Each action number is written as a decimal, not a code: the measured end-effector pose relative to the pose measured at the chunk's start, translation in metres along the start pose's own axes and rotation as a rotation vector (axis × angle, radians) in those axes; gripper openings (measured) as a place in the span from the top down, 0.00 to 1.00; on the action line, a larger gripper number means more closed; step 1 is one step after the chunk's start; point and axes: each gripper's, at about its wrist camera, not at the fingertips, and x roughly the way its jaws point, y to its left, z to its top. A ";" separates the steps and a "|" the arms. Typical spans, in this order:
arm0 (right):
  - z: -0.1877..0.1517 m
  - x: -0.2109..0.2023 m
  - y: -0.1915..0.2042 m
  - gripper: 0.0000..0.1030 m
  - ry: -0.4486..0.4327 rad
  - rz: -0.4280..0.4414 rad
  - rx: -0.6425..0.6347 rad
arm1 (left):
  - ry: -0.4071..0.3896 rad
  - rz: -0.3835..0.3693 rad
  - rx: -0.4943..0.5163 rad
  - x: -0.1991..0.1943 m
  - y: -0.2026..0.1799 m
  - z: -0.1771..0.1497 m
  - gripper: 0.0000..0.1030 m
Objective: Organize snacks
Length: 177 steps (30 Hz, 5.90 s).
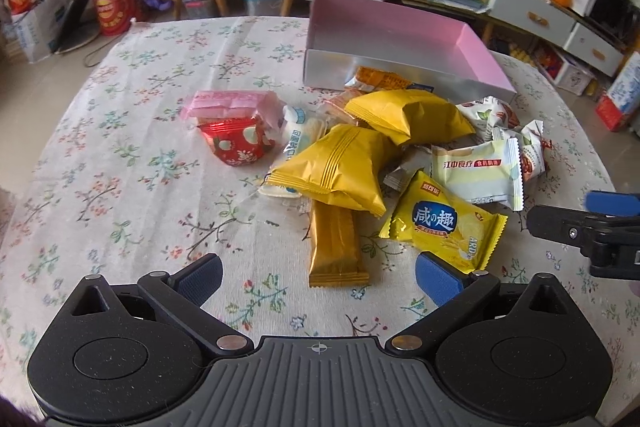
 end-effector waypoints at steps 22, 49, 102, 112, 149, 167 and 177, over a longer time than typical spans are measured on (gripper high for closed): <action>-0.019 0.034 0.038 0.49 -0.011 0.225 -0.399 | -0.045 -0.122 0.124 0.044 0.003 0.000 0.47; -0.025 0.041 0.055 0.56 0.071 0.169 -0.446 | 0.045 -0.104 0.156 0.024 0.009 -0.015 0.75; 0.031 -0.003 0.011 0.76 -0.026 0.229 -0.026 | -0.104 -0.196 0.207 -0.046 -0.026 0.017 0.73; 0.068 0.018 -0.009 0.76 -0.070 0.174 0.110 | -0.141 -0.133 0.162 -0.008 -0.025 0.079 0.73; 0.110 0.103 -0.041 0.76 -0.067 0.067 0.189 | -0.104 0.074 0.153 0.127 -0.032 0.156 0.74; 0.110 0.077 -0.032 0.26 -0.098 0.030 0.162 | -0.204 0.024 0.158 0.093 -0.036 0.139 0.27; 0.102 0.050 -0.023 0.01 -0.094 -0.015 0.103 | -0.199 -0.015 0.160 0.056 -0.033 0.122 0.09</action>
